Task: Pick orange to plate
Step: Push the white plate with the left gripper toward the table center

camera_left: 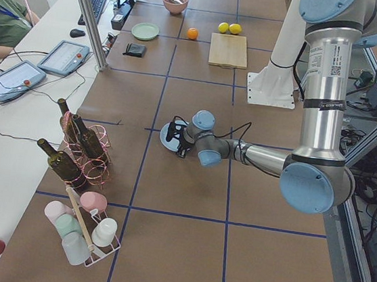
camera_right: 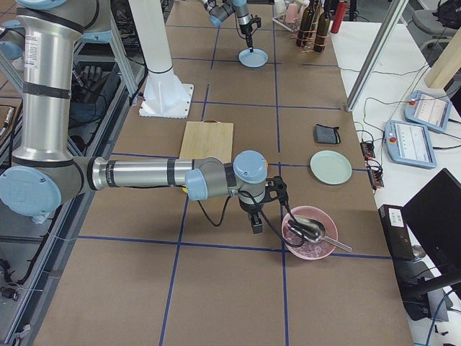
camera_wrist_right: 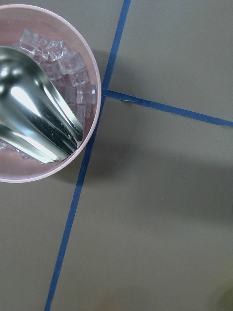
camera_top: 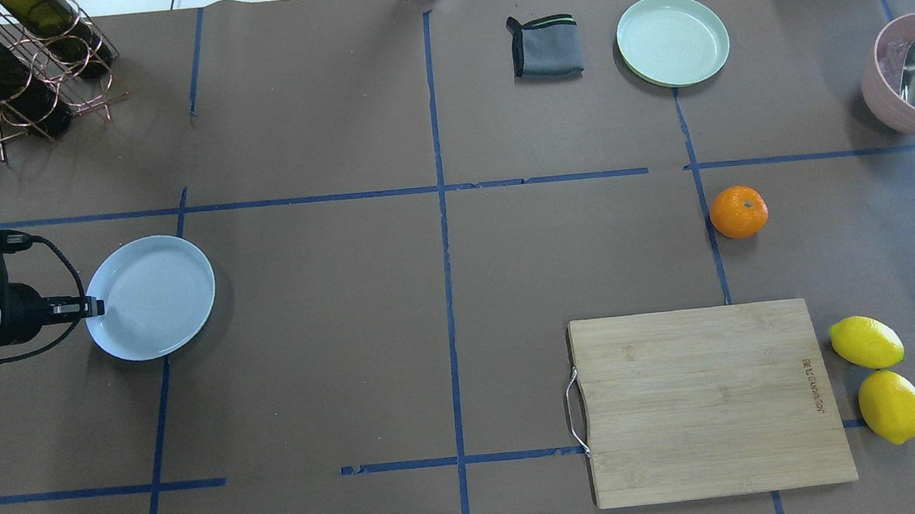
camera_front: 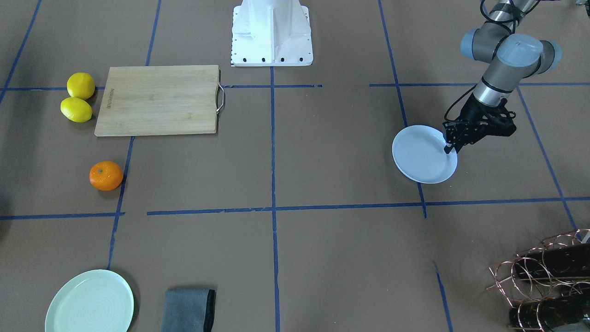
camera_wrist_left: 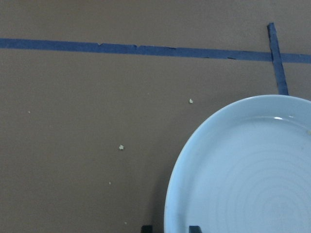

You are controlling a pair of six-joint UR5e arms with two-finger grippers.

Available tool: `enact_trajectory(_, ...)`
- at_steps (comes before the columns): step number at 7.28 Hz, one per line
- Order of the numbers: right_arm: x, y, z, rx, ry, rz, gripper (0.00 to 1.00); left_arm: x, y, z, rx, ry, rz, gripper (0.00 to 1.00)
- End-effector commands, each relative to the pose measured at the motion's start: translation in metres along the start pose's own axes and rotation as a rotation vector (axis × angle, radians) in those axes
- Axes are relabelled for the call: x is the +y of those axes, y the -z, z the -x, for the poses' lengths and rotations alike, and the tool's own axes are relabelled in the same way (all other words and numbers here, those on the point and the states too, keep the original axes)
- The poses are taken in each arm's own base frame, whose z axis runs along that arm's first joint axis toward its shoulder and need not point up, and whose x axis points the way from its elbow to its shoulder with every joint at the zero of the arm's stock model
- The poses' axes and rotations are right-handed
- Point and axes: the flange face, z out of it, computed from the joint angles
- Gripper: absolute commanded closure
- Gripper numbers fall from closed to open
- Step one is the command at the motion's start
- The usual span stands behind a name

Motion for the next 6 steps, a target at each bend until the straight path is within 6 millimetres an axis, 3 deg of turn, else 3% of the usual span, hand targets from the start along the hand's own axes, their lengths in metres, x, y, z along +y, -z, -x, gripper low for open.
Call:
enact_trajectory(1,0.000,-0.001,-0.001,0.000,-0.002,0.002,0.00,-0.009,0.012,-0.029,0.053,-0.018,-0.017,1.00)
enact_trajectory(3,0.000,-0.001,-0.001,0.000,-0.002,0.002,0.00,-0.032,0.020,-0.085,0.119,-0.034,-0.026,1.00)
enact_trajectory(4,0.000,-0.001,-0.001,0.000,-0.003,0.002,0.00,-0.056,0.013,-0.132,0.119,-0.029,-0.019,1.00)
enact_trajectory(6,0.000,0.000,0.000,0.000,-0.001,0.000,0.00,-0.108,-0.002,-0.251,0.104,0.008,0.003,1.00)
